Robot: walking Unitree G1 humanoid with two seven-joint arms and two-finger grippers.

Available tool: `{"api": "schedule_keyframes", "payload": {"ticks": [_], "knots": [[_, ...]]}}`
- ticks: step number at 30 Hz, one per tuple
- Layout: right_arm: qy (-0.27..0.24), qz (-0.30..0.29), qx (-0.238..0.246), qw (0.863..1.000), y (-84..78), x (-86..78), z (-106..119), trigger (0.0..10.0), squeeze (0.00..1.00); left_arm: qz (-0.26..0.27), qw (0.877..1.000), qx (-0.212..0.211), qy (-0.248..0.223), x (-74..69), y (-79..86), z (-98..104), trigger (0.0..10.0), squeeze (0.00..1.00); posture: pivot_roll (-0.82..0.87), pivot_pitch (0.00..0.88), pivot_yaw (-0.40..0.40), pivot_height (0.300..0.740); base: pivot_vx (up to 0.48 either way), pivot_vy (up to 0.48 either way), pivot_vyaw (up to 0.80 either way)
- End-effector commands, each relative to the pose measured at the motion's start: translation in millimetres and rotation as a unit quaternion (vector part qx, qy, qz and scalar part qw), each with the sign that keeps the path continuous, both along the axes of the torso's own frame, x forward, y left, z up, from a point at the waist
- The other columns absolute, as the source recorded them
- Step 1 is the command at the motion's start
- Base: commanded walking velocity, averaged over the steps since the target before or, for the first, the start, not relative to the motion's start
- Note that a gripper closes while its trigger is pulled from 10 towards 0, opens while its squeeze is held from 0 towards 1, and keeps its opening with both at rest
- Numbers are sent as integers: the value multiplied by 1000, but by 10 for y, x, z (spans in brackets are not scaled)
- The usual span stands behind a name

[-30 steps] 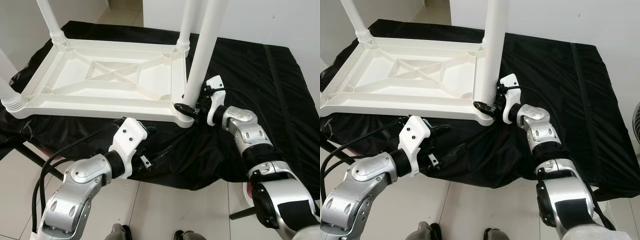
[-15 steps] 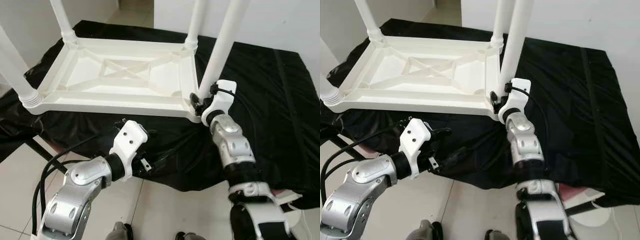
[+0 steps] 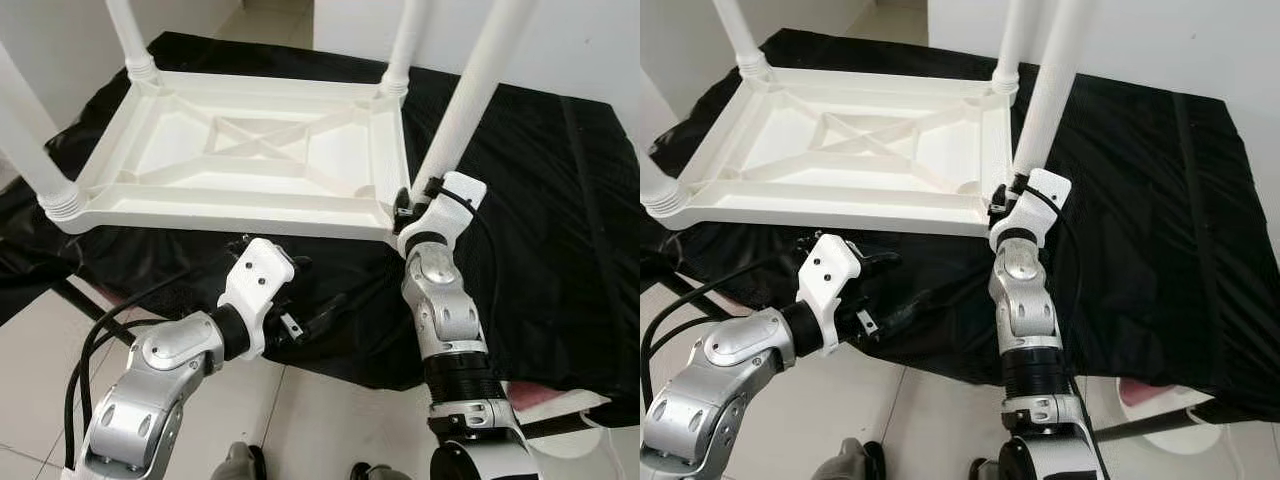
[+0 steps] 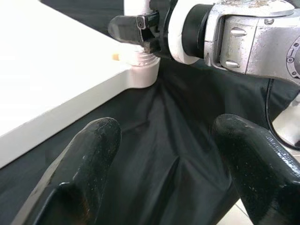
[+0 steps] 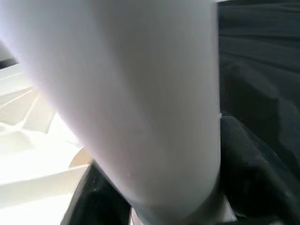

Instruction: Building children table

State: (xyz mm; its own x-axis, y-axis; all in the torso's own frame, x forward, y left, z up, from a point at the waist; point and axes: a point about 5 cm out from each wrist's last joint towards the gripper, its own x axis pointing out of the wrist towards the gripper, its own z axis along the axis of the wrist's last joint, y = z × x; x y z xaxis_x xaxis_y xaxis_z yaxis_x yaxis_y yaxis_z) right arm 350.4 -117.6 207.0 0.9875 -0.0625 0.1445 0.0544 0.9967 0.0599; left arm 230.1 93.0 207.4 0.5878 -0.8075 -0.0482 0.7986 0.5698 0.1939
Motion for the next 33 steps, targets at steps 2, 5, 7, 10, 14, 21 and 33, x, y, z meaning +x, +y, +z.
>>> {"api": "schedule_keyframes", "payload": {"ticks": [2,5,7,10,14,21,33], "knots": [[14,16,6,1000,36,-40,-114,10000,1000,38,999,-10,-7,26,10,23,10000,0,-10,189,26,740,0,0,0],[2,46,7,999,85,-53,-68,10000,0,38,999,-11,-7,28,8,25,10000,0,-10,189,26,740,0,0,0],[-22,88,3,996,124,-65,18,10000,0,39,999,-11,-8,29,10,28,10000,0,-11,190,26,740,0,0,0],[-38,108,-15,993,103,-66,79,10000,0,40,999,-11,-8,31,10,30,10000,0,-11,190,26,740,0,0,0],[-49,136,-32,989,87,-64,123,10000,0,40,999,-11,-9,31,10,31,10000,0,-11,190,26,740,0,0,0],[-19,220,-135,966,-276,144,157,10000,0,40,999,-10,-8,36,22,41,10000,0,-4,201,33,740,0,0,0],[53,401,-182,896,-281,303,51,10000,0,38,999,-5,-8,34,43,56,10000,0,17,206,47,740,0,0,0]]}}
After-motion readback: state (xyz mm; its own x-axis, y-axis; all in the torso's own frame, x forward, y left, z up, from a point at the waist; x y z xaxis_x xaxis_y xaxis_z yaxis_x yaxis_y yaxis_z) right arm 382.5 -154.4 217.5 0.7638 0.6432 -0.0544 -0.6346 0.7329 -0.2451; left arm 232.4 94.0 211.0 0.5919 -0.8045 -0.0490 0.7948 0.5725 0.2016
